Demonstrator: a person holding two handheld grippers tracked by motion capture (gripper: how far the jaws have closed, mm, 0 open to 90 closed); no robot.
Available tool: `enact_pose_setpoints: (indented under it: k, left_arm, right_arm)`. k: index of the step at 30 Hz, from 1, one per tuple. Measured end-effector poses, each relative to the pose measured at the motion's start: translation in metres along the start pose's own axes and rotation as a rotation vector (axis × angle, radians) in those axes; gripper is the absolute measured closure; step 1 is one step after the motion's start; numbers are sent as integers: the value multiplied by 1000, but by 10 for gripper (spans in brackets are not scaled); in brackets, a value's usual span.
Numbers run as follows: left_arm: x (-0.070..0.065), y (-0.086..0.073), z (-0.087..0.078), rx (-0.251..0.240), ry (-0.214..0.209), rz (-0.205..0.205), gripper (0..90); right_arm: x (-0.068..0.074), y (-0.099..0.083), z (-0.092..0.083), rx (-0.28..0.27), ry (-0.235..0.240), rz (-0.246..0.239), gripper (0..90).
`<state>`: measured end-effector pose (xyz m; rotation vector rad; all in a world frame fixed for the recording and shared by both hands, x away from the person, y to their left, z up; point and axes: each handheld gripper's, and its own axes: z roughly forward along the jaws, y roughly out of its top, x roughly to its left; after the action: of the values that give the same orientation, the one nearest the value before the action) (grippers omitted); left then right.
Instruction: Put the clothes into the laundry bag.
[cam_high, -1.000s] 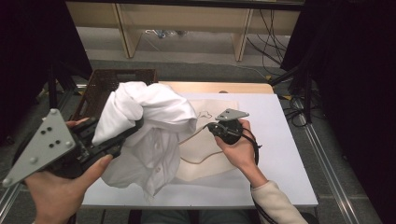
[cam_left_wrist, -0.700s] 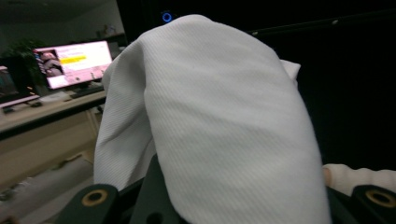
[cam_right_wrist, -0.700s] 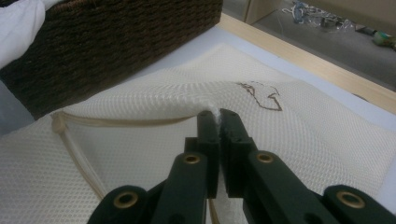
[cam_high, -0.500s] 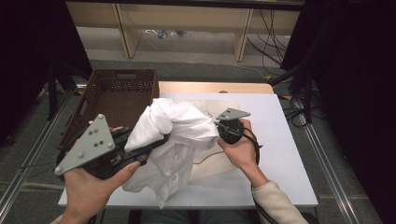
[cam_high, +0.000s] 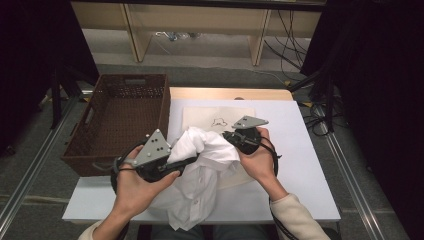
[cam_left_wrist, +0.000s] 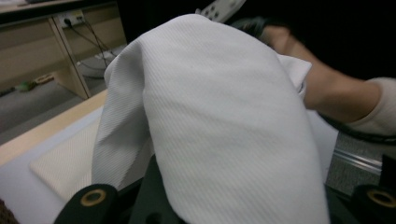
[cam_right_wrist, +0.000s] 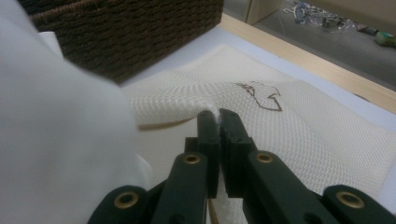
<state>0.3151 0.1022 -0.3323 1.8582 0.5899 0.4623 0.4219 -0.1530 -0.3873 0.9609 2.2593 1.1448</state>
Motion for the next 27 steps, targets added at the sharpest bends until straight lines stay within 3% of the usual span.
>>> enact_pose_setpoints:
  k: [1,3,5,6,9,10,14,16,18,20,21,22,25,27]
  left_arm:
    - [1,-4,5,17,3,-11,737]
    - [4,-11,14,45,12,-8,736]
    - [4,-17,23,65,30,-3,734]
    - [4,-19,26,73,32,-2,733]
    - [3,-23,37,105,48,24,732]
    - [3,-24,40,124,46,37,731]
    - [1,-29,55,154,50,48,730]
    - [1,-31,63,188,47,84,729]
    - [0,-34,72,196,44,63,728]
    - [2,-35,78,220,44,78,727]
    - [1,-36,81,232,37,58,727]
    - [2,-37,83,239,35,74,727]
    - [1,-41,91,260,27,67,727]
    - [2,-44,96,255,31,71,726]
  right_arm:
    - [-2,0,1,-8,6,-28,892]
    - [0,1,0,-4,9,-6,892]
    - [-1,1,0,-6,10,-17,892]
    - [2,0,0,3,11,21,892]
    - [2,1,0,2,10,18,892]
    - [1,1,0,-3,7,-4,893]
    - [1,1,0,-6,7,-9,893]
    - [2,1,0,-8,6,2,893]
    - [2,1,0,-12,7,-8,893]
    - [2,1,0,-11,7,-11,893]
    - [2,1,0,-12,7,-6,893]
    - [2,1,0,-13,7,-4,893]
    - [0,1,0,-14,5,-24,893]
    - [3,1,-1,-8,8,10,893]
